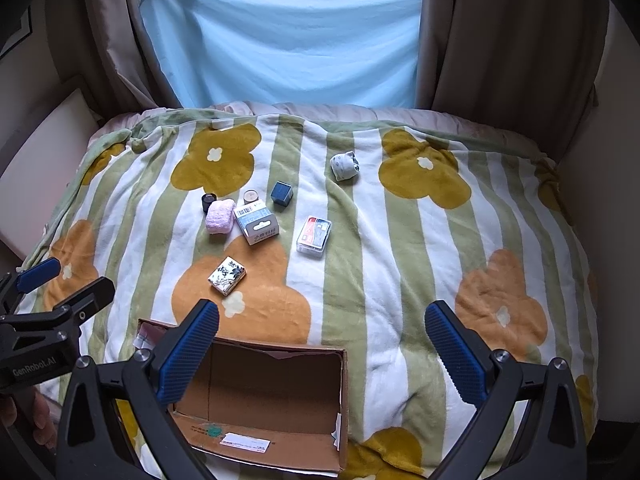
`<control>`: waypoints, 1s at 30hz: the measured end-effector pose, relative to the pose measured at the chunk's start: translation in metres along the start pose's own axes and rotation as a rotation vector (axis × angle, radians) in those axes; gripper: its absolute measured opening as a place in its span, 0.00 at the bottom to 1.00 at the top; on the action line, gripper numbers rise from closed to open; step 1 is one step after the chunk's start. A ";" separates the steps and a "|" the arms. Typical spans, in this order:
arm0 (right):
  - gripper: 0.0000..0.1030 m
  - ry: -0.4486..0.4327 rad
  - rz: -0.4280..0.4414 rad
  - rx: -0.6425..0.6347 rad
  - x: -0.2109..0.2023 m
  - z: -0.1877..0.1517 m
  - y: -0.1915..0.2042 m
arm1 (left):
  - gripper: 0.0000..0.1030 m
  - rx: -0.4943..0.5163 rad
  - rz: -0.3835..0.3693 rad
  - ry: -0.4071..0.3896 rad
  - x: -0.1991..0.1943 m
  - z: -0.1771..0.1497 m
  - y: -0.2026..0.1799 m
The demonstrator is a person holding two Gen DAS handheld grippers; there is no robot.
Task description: Organize objects
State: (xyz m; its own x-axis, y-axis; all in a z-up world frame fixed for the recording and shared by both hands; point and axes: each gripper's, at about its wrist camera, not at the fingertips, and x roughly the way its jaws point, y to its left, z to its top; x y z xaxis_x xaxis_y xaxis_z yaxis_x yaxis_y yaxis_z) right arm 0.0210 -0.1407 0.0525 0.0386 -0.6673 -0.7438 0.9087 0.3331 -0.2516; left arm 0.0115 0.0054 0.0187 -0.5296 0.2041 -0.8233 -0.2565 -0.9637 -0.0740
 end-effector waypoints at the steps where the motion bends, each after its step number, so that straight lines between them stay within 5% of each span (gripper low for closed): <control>1: 0.99 0.000 -0.001 0.002 0.000 0.000 0.000 | 1.00 0.002 0.000 -0.001 0.000 0.000 0.000; 30: 0.99 0.025 -0.032 0.068 -0.002 0.000 -0.003 | 1.00 0.073 -0.061 0.005 0.000 -0.004 -0.005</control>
State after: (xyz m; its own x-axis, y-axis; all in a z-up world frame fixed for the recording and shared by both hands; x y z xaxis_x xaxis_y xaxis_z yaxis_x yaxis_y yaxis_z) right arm 0.0179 -0.1409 0.0546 0.0000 -0.6598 -0.7514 0.9354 0.2657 -0.2334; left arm 0.0164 0.0100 0.0166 -0.5071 0.2614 -0.8213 -0.3463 -0.9344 -0.0836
